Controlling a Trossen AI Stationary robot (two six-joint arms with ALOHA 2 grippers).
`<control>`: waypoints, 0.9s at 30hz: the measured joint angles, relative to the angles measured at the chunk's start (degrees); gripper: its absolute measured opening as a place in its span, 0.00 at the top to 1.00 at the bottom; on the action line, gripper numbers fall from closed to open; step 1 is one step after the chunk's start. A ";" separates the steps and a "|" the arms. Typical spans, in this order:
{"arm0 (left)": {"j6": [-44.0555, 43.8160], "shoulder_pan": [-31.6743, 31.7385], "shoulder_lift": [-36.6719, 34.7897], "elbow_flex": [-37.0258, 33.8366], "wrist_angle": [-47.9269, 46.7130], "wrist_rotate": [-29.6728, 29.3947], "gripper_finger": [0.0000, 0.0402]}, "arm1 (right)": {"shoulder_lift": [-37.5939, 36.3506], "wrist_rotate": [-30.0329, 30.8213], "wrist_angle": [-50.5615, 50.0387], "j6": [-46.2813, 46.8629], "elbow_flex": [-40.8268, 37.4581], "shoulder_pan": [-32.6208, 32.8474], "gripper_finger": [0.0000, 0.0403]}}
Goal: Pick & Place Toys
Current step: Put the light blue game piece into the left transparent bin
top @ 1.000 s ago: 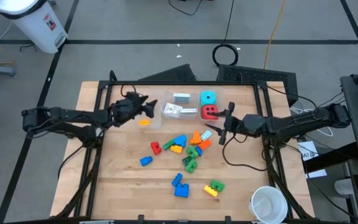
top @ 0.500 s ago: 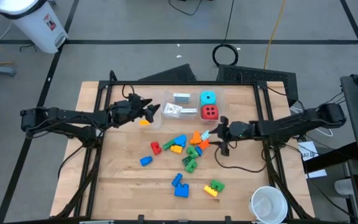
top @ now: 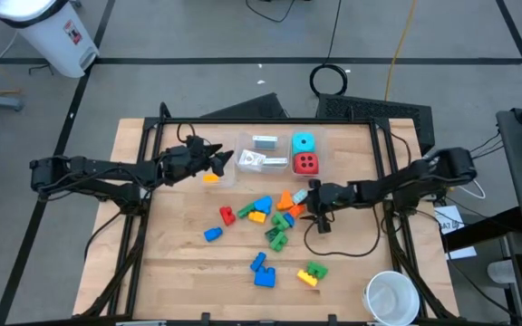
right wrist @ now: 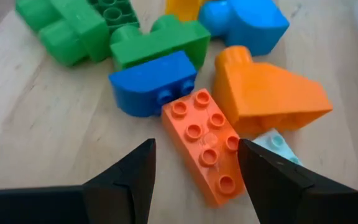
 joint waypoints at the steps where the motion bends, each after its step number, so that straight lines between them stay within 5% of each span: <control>1: 0.02 0.00 0.00 0.00 0.04 0.00 0.19 | 0.85 0.16 0.48 0.09 0.02 -0.12 0.51; 14: 0.24 0.00 0.00 -0.04 0.21 -0.02 0.19 | -2.63 -10.10 -0.70 10.66 -0.22 3.94 0.51; 22: 0.00 0.00 0.00 -0.04 0.52 -0.04 0.19 | -5.70 11.16 2.94 8.51 -0.21 3.94 0.51; 27: -0.03 0.00 0.00 -0.04 0.81 -0.04 0.19 | -3.09 10.98 2.94 10.57 -0.22 -0.51 0.51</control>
